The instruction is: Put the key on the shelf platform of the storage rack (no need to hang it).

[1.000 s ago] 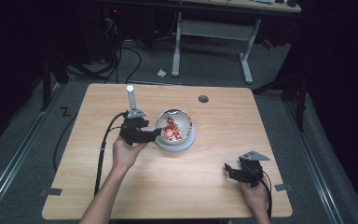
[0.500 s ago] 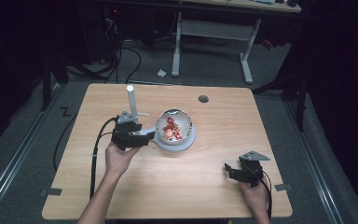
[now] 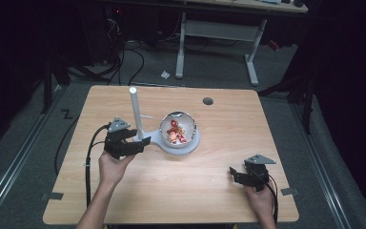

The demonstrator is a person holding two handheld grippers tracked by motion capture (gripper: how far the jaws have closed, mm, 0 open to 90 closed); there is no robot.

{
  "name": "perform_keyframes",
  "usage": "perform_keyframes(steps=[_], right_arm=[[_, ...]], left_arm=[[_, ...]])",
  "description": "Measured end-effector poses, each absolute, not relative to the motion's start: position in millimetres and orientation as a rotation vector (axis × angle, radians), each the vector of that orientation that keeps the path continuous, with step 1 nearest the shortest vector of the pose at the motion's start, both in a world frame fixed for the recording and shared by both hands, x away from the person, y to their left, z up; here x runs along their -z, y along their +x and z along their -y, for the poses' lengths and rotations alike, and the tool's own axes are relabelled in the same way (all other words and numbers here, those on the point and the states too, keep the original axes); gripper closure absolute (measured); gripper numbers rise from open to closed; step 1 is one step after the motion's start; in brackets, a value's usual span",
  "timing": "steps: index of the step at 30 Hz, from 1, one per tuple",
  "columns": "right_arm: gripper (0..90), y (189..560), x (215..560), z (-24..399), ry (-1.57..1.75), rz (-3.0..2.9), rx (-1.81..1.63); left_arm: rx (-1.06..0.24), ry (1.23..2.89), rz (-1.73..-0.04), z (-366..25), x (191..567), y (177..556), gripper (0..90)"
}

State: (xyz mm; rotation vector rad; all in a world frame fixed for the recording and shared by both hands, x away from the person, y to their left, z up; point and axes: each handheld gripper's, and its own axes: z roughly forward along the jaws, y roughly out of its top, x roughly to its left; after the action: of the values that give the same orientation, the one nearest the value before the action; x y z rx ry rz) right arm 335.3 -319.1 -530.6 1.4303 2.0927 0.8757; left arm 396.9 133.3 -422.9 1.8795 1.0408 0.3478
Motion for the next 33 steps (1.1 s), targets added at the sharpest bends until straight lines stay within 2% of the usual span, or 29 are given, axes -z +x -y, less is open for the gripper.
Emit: perform_keyframes(steps=[33], right_arm=[[28.2, 335.5, 530.6, 319.2, 1.426, -2.094, -0.876]], left_arm=[[-0.391, 1.775, -1.152, -188.0, 430.8, 371.2, 35.9]])
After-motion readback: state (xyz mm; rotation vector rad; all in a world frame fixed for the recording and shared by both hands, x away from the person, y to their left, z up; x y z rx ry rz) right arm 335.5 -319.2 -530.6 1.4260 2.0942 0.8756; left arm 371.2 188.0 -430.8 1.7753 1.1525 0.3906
